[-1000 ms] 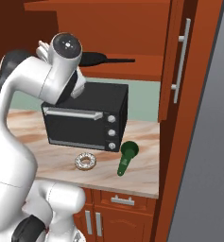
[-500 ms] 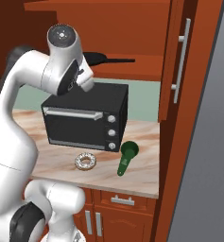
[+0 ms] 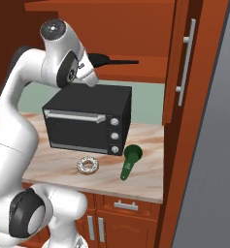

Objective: Pick the pan from the cabinet and place it on the stove. Then turn on the stove burner for the pan.

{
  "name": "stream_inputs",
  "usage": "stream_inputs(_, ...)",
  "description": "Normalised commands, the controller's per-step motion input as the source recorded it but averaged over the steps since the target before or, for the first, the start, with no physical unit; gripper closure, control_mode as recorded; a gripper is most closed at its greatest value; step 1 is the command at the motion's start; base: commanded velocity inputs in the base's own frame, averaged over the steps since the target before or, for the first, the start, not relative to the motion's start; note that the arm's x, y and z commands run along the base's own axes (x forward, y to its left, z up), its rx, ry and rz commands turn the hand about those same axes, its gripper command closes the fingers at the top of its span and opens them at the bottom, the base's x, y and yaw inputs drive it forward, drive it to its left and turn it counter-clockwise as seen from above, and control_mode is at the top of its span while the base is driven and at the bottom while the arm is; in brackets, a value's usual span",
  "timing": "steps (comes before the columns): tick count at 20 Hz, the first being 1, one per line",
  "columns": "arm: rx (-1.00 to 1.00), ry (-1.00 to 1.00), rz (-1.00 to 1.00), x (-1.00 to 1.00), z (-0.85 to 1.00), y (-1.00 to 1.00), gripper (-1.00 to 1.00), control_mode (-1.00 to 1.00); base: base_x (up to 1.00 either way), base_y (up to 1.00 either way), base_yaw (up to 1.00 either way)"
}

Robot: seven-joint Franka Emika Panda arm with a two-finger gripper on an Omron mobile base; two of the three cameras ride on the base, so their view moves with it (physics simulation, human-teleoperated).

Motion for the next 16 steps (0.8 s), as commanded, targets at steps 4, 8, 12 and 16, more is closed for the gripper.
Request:
stream_inputs(4, -0.04, 0.07, -0.16, 0.4, 0.01, -0.1, -1.0, -1.0, 0.0, 0.0, 0.0)
stream_inputs(8, -0.03, 0.08, -0.1, 0.37, 0.01, -0.08, -1.0, -1.0, 0.0, 0.0, 0.0)
stream_inputs(12, -0.02, 0.11, -0.06, 0.35, 0.04, -0.11, -1.0, -1.0, 0.0, 0.0, 0.0)
stream_inputs(16, -0.02, 0.12, -0.01, 0.36, 0.01, -0.13, -1.0, -1.0, 0.0, 0.0, 0.0)
